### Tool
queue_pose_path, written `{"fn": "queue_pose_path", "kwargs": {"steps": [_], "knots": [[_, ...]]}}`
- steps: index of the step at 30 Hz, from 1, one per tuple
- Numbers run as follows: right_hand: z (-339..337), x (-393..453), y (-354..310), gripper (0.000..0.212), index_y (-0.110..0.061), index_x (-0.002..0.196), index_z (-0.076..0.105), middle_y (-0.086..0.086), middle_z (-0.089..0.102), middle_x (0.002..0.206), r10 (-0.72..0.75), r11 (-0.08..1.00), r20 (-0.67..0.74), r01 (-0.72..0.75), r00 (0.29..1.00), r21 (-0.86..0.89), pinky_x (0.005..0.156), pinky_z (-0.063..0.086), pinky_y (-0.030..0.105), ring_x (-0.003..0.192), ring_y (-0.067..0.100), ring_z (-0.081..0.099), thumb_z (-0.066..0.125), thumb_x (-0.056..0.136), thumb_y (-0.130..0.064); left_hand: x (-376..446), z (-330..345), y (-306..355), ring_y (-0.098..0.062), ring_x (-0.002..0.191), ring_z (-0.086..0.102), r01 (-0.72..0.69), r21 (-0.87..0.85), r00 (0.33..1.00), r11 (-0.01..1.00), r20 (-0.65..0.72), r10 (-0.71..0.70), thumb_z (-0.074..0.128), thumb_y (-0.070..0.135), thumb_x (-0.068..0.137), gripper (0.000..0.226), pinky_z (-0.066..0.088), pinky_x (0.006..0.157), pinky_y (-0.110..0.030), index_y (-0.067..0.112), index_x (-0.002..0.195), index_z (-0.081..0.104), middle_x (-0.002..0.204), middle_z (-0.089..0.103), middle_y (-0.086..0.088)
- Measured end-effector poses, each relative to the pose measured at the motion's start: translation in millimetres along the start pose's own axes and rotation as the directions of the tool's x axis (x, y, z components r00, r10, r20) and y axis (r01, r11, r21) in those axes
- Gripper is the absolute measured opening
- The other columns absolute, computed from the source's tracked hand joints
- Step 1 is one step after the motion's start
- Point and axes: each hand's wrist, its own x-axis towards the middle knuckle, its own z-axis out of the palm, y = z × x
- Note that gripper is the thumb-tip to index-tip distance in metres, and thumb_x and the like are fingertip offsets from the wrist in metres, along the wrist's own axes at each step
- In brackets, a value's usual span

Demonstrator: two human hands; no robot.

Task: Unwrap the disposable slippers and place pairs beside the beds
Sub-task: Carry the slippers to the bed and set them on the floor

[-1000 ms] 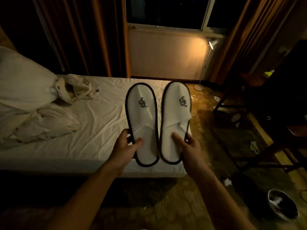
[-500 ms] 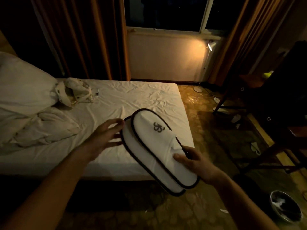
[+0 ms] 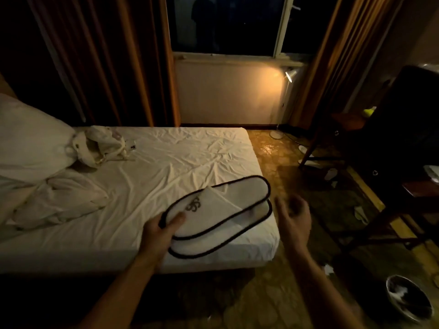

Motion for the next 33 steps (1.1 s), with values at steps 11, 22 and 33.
{"fn": "queue_pose_path", "kwargs": {"steps": [11, 22, 33], "knots": [[56.3, -80.7, 61.0, 0.043, -0.014, 0.119, 0.073, 0.003, 0.082, 0.106, 0.391, 0.833, 0.505, -0.530, 0.769, 0.161, 0.088, 0.062, 0.040, 0.099, 0.022, 0.078, 0.087, 0.078, -0.015, -54.0, 53.3, -54.0, -0.029, 0.088, 0.078, 0.379, -0.191, 0.925, 0.906, 0.042, -0.378, 0.085, 0.006, 0.078, 0.033, 0.062, 0.076, -0.038, 0.006, 0.109, 0.074, 0.096, 0.081, -0.011], [30.2, -39.4, 65.6, 0.088, -0.016, 0.129, 0.068, 0.003, 0.078, 0.119, 0.248, 0.937, 0.499, -0.336, 0.830, 0.092, 0.098, 0.058, 0.052, 0.111, 0.028, 0.073, 0.095, 0.055, -0.055, -30.3, 14.1, -56.5, -0.029, 0.100, 0.073, 0.361, -0.224, 0.932, 0.905, 0.050, -0.359, 0.079, 0.003, 0.082, 0.032, 0.056, 0.097, -0.054, 0.017, 0.110, 0.072, 0.099, 0.082, -0.002], [26.4, -32.3, 80.6, 0.085, -0.018, 0.129, 0.066, 0.002, 0.078, 0.119, 0.222, 0.948, 0.565, -0.311, 0.795, 0.064, 0.093, 0.061, 0.053, 0.109, 0.024, 0.075, 0.095, 0.058, -0.054, -31.5, 10.4, -64.3, -0.032, 0.114, 0.066, 0.354, -0.122, 0.933, 0.927, 0.111, -0.342, 0.078, 0.002, 0.083, 0.046, 0.050, 0.106, -0.051, 0.008, 0.127, 0.065, 0.120, 0.074, -0.011]]}}
